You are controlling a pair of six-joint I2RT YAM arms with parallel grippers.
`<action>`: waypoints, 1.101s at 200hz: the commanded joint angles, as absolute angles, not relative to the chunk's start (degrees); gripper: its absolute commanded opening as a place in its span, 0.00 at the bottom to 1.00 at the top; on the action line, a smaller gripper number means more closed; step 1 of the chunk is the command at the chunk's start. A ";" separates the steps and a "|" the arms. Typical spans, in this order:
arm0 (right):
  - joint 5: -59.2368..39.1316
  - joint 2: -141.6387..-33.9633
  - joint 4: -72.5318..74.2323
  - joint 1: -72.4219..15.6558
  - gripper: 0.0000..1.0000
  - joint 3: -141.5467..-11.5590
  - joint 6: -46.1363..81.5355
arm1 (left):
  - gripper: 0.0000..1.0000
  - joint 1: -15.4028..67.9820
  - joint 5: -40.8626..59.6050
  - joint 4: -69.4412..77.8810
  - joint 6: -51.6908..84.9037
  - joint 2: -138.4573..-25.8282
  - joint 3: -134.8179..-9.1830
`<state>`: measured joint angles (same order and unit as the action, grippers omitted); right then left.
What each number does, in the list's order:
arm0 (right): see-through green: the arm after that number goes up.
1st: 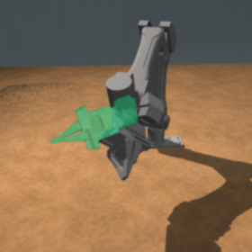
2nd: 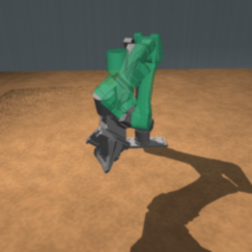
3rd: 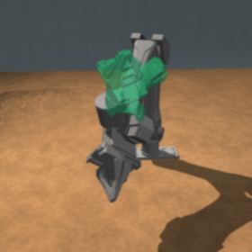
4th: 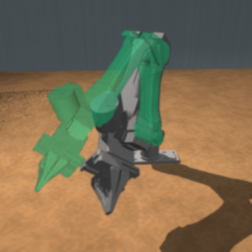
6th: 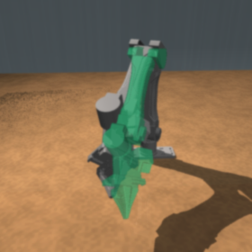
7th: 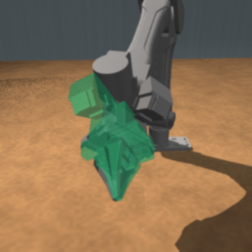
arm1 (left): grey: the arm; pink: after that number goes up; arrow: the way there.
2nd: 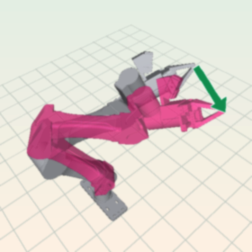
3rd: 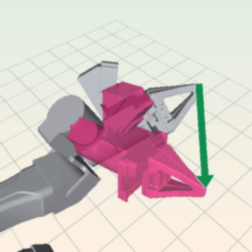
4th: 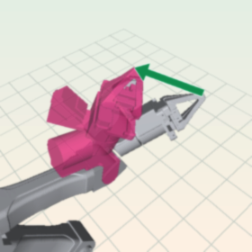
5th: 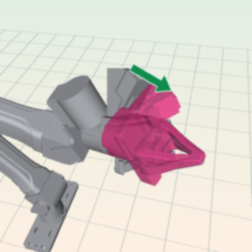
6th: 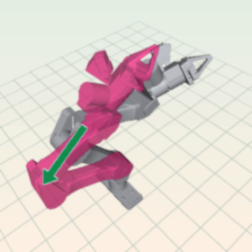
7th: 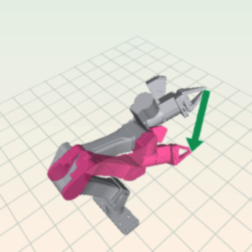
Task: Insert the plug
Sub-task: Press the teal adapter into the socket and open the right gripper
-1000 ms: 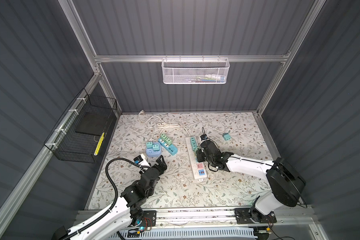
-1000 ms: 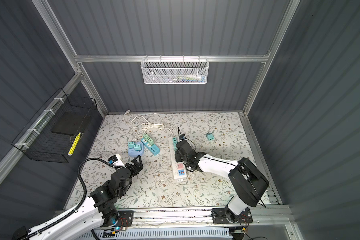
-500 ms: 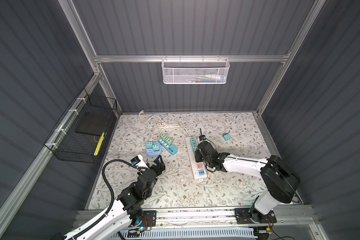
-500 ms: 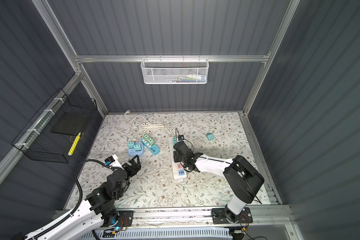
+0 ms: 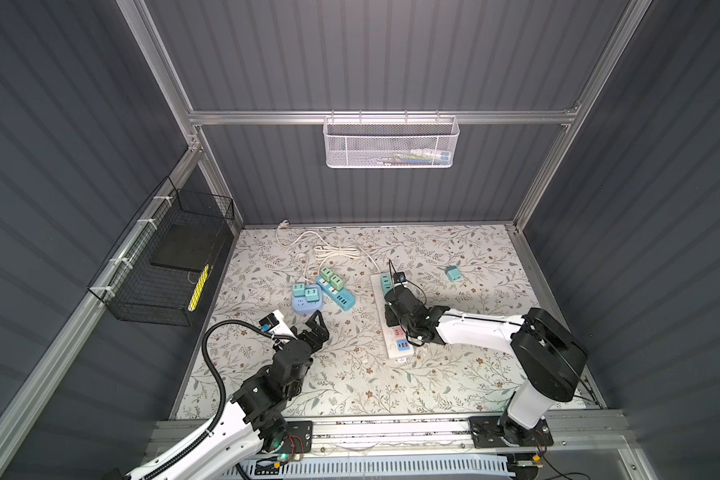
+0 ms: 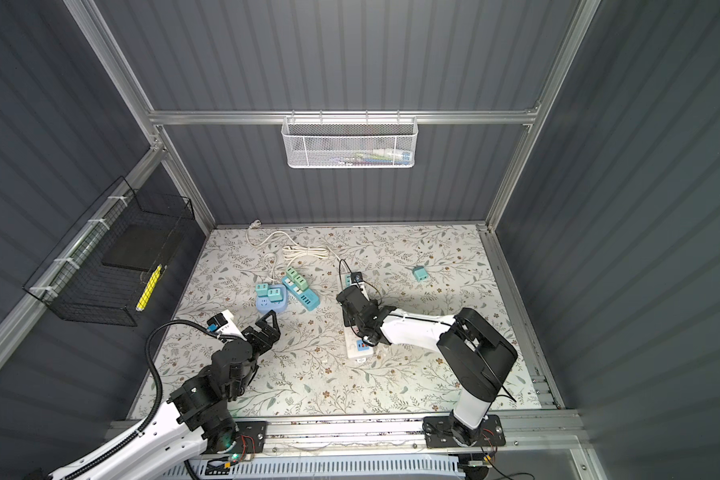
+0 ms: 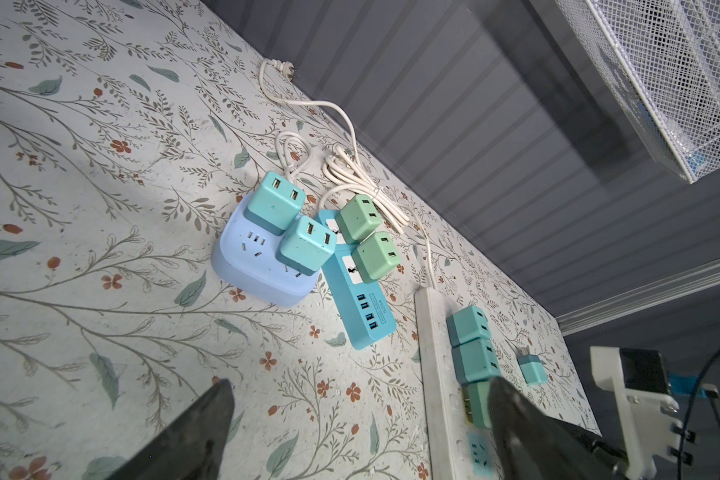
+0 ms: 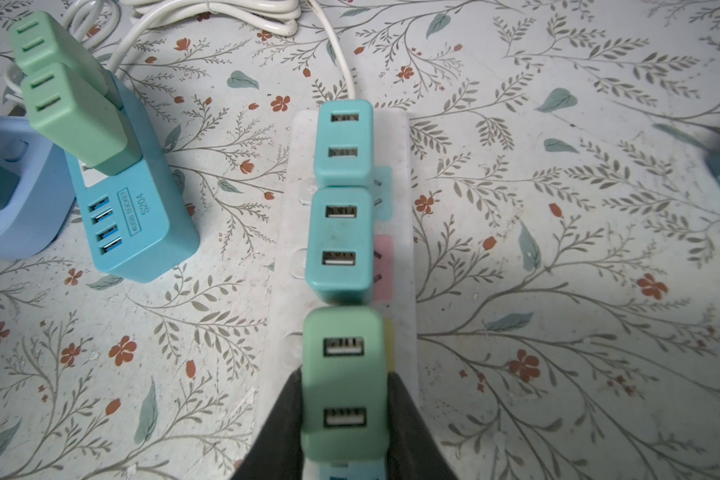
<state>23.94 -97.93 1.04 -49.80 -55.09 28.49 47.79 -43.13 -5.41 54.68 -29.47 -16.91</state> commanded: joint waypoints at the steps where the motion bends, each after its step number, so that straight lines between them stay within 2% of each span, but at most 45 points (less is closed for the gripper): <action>1: 26.68 -100.04 -4.57 -50.66 0.21 -56.46 30.37 | 0.95 47.60 -44.65 -6.86 54.31 -28.93 -17.00; 127: 23.64 -106.53 -11.75 -51.50 0.23 -56.41 34.86 | 0.95 47.62 -44.87 -9.66 55.00 -26.72 -16.88; 154: 23.55 -104.66 -12.11 -51.48 0.34 -57.57 33.49 | 0.95 47.56 -44.65 -9.45 54.97 -26.89 -16.96; 178: 20.06 -103.10 -13.46 -51.33 0.53 -61.83 28.87 | 0.95 47.63 -44.50 -9.34 54.72 -26.89 -17.17; 220: 15.95 -100.15 -17.21 -49.61 0.63 -66.83 25.14 | 0.96 47.60 -42.57 -7.92 52.86 -28.72 -18.07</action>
